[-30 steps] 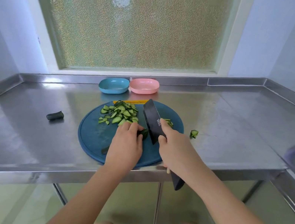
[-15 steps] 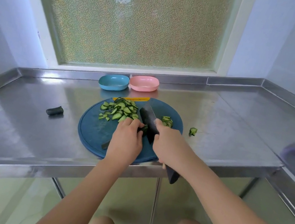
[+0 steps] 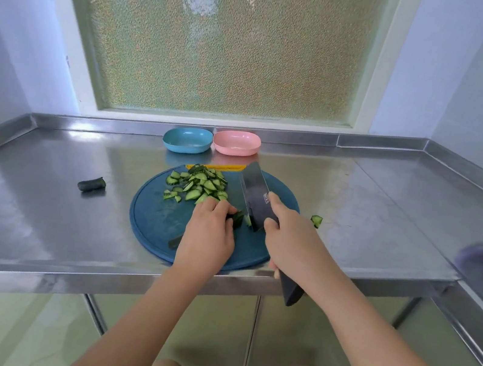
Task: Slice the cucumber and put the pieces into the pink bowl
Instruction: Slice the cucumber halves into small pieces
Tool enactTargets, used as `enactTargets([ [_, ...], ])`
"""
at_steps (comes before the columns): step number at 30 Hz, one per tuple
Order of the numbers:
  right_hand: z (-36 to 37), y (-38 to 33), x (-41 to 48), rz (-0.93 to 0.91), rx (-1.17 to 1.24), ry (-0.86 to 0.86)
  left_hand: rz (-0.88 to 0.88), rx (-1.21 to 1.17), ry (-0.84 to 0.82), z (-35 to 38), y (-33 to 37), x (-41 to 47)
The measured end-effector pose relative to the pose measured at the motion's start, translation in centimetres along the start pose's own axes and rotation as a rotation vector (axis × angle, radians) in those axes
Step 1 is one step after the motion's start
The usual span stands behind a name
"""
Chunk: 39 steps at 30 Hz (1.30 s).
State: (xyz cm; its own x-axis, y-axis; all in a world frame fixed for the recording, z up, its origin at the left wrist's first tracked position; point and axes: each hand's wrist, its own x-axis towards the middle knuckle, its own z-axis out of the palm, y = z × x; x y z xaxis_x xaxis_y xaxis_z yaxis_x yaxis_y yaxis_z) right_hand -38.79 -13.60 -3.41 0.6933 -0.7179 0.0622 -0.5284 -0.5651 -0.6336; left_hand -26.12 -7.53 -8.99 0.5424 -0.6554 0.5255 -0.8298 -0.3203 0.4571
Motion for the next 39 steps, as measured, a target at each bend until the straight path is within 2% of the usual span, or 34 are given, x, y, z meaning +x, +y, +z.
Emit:
enactTargets([
  [15, 0.0, -0.7, 0.0, 0.009, 0.005, -0.054, 0.015, 0.001, -0.01, -0.2, -0.1, 0.1],
  [23, 0.3, -1.5, 0.2, -0.002, -0.201, -0.072, 0.023, 0.003, -0.015, 0.1, -0.2, 0.1],
  [29, 2.5, -1.7, 0.5, 0.056, -0.202, -0.062, 0.012, -0.008, -0.011, 0.1, -0.2, 0.1],
  [39, 0.8, -0.2, -0.5, 0.071, 0.033, -0.028, -0.022, 0.008, 0.01, -0.1, -0.1, -0.1],
])
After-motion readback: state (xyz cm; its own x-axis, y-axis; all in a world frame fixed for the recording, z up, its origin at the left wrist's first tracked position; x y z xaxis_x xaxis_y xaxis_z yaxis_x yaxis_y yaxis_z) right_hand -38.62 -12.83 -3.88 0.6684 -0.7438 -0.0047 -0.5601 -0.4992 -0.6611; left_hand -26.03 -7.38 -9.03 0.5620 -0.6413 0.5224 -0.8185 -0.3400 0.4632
